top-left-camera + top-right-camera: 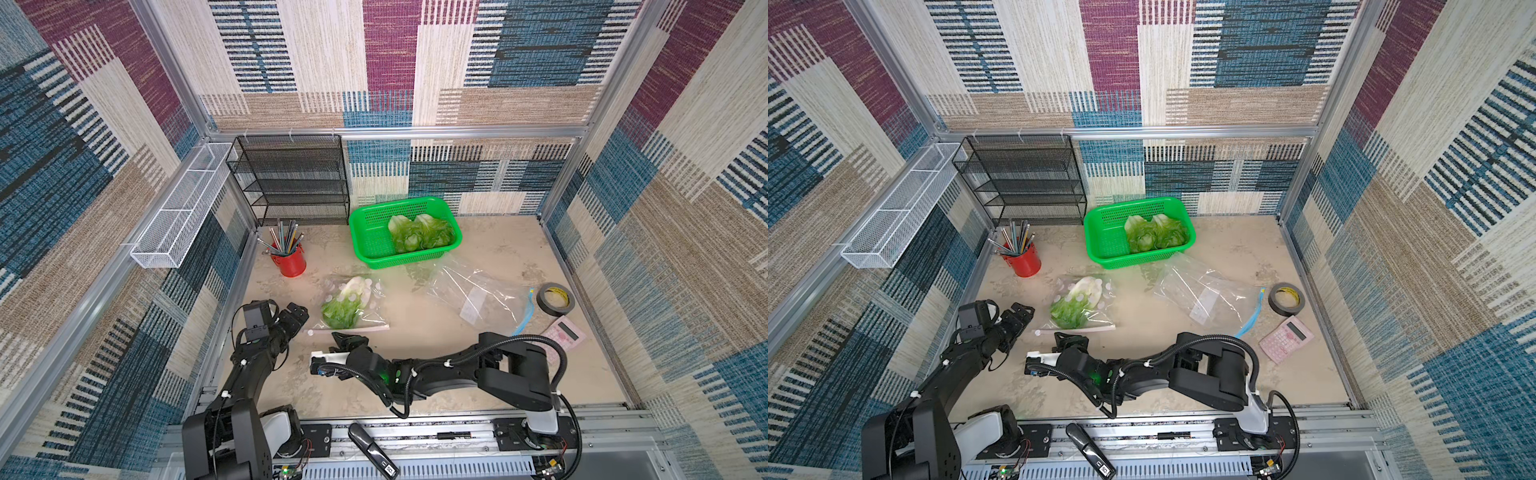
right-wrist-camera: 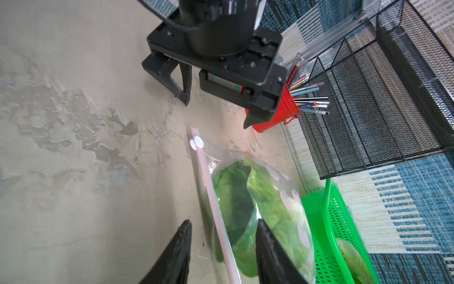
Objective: Open the zip-top bag and take out the chinese cabbages
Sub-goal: Adjust the zipper food storage bag at the center of the board.
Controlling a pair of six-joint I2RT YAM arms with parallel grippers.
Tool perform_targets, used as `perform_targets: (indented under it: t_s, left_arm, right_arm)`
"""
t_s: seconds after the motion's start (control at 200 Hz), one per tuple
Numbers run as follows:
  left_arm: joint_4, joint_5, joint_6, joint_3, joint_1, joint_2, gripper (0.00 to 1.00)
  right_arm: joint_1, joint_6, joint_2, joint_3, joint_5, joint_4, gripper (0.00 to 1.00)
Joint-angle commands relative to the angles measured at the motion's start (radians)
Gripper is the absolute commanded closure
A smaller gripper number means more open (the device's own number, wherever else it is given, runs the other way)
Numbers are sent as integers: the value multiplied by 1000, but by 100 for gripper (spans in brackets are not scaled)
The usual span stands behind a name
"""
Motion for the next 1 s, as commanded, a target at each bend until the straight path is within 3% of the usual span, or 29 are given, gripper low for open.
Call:
perform_targets:
  t_s: [0.0, 0.321, 0.566, 0.832, 0.997]
  left_arm:
    - [19, -27, -42, -8, 22, 12, 5]
    - [97, 22, -79, -12, 78, 103, 3]
    - [104, 35, -75, -17, 86, 99, 3]
    - [85, 29, -70, -12, 91, 63, 3]
    - [67, 28, -59, -7, 91, 42, 3]
  right_arm:
    - [1, -40, 44, 53, -51, 28, 56]
    - [-32, -119, 169, 131, -83, 34, 58]
    - [-68, -178, 231, 187, -86, 25, 56]
    - [-103, -257, 308, 248, -10, 30, 58]
    - [-107, -272, 328, 284, 51, 62, 64]
